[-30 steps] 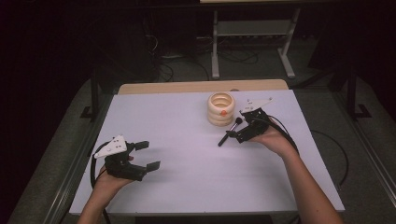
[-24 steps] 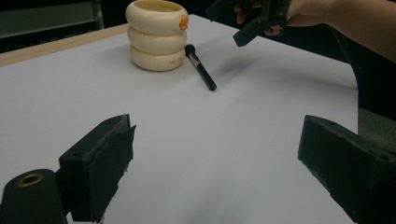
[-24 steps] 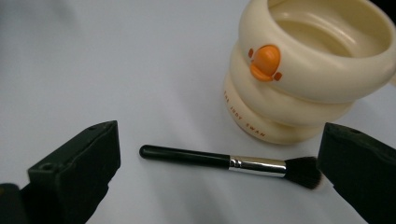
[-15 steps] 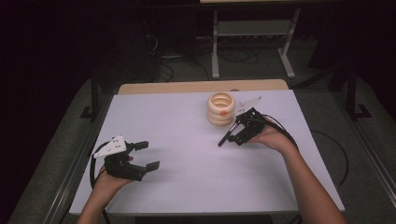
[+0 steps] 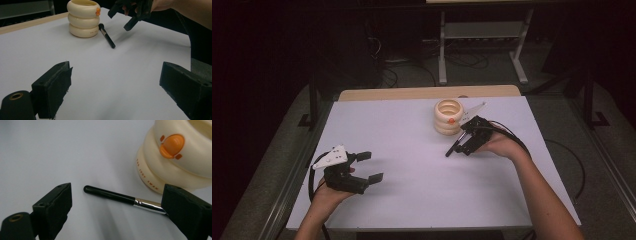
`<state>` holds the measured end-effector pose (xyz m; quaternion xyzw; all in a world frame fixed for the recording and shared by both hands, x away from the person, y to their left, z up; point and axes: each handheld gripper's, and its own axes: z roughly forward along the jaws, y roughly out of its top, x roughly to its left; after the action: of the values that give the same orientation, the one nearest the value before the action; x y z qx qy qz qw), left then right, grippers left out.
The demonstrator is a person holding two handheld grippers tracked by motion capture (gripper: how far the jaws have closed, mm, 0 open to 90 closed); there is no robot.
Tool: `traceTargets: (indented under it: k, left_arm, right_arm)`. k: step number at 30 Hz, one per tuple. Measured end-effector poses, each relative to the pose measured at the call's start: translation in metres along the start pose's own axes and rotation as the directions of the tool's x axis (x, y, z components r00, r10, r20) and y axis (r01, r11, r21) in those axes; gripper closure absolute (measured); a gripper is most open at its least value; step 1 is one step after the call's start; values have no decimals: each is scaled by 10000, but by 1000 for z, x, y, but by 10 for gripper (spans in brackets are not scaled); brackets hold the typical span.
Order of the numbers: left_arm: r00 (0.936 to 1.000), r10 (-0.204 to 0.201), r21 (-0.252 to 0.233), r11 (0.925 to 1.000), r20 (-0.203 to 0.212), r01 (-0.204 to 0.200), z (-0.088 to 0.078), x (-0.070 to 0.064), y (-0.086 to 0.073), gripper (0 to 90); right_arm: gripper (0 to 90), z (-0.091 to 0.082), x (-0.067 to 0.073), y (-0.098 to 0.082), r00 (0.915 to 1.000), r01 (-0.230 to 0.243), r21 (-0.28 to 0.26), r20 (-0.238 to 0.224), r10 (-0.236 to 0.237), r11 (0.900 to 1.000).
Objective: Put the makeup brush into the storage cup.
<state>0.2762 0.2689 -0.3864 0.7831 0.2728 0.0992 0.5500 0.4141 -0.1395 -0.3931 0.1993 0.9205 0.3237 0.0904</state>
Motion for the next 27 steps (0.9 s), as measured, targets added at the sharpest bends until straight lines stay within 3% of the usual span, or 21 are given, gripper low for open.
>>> traceTargets:
  k: [12,14,19,22,27]
  left_arm:
    - [10000,-4,4,10000,26,4,0,0,0,98]
    - [10000,-14,-11,10000,46,14,0,0,0,98]
    - [10000,-13,-15,10000,60,13,-1,-1,1,98]
    - [10000,-7,-47,10000,50,7,-1,0,1,98]
    - [10000,15,-76,10000,48,-14,-2,0,1,98]
  right_arm:
    - [161,11,-2,6,9969,778,516,-140,-772,9956]
    - [203,14,-3,7,9954,948,549,-163,-940,9940]
    - [224,18,-4,9,9943,1058,749,-223,-1044,9916]
    - [272,23,-6,11,9901,1393,1060,-331,-1365,9846]
    - [315,26,-8,14,9878,1535,1322,-483,-1483,9793]
